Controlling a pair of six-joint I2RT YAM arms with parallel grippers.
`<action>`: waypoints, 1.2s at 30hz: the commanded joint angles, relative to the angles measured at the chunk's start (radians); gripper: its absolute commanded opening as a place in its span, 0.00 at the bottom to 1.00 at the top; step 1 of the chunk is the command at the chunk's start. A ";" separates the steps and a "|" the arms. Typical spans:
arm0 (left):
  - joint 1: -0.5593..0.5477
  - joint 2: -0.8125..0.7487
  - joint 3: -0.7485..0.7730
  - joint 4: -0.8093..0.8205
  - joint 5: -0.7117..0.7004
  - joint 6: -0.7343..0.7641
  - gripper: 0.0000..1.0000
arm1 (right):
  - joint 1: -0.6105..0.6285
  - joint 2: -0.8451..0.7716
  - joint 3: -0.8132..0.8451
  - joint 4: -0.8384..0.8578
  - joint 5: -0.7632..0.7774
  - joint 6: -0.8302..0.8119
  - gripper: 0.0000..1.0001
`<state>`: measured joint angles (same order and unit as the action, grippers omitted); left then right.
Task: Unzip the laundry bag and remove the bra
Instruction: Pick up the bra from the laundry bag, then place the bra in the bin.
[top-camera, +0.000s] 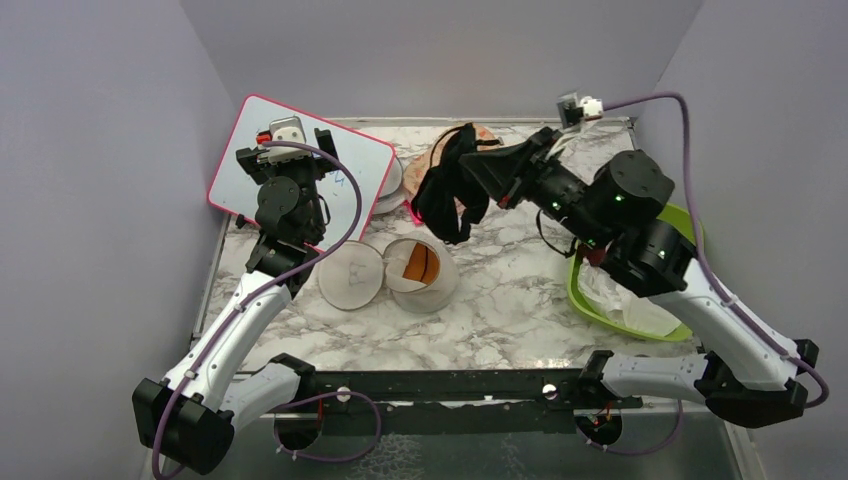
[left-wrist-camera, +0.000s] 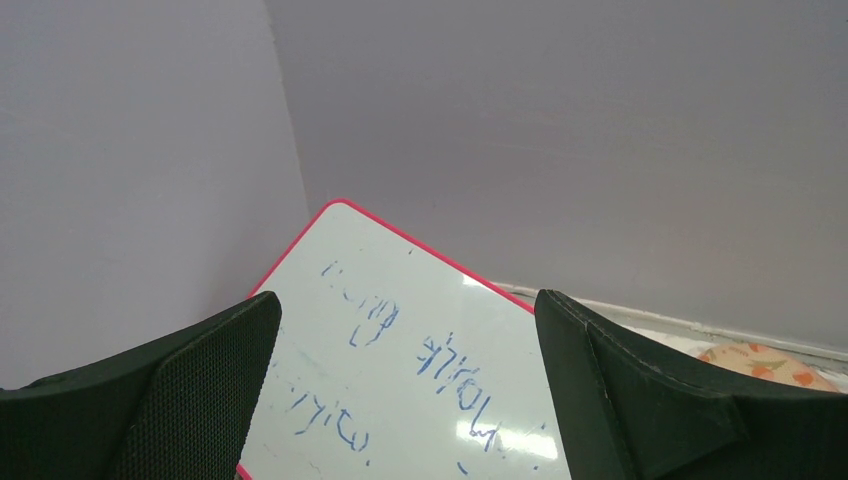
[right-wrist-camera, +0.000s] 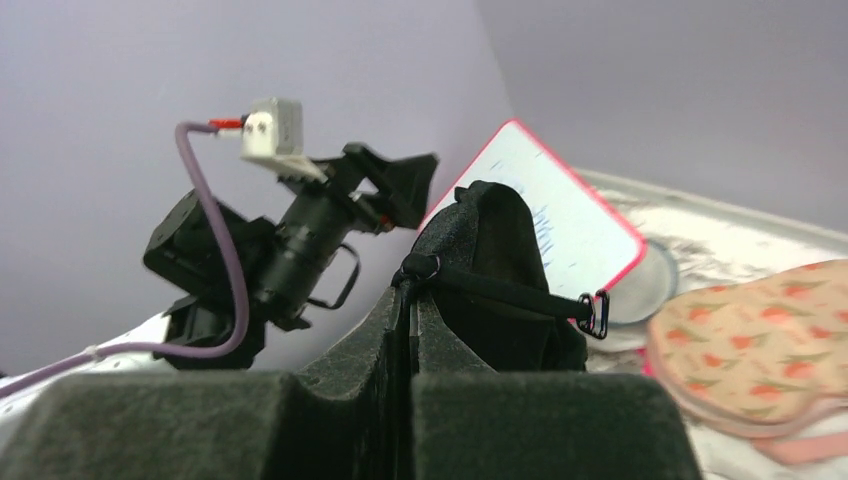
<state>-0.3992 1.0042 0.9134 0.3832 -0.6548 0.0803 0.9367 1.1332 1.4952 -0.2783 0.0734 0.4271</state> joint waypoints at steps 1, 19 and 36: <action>0.000 0.000 0.000 0.011 0.020 -0.014 0.93 | 0.005 -0.060 0.049 -0.089 0.227 -0.145 0.01; -0.013 0.007 0.001 0.005 0.023 -0.017 0.93 | -0.085 -0.092 -0.261 0.009 1.035 -0.553 0.01; -0.038 -0.001 0.002 0.006 0.008 -0.003 0.93 | -0.550 -0.155 -0.233 -0.237 1.045 -0.289 0.01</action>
<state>-0.4278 1.0111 0.9134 0.3740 -0.6510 0.0738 0.3912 1.0454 1.2182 -0.5274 1.0080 0.1680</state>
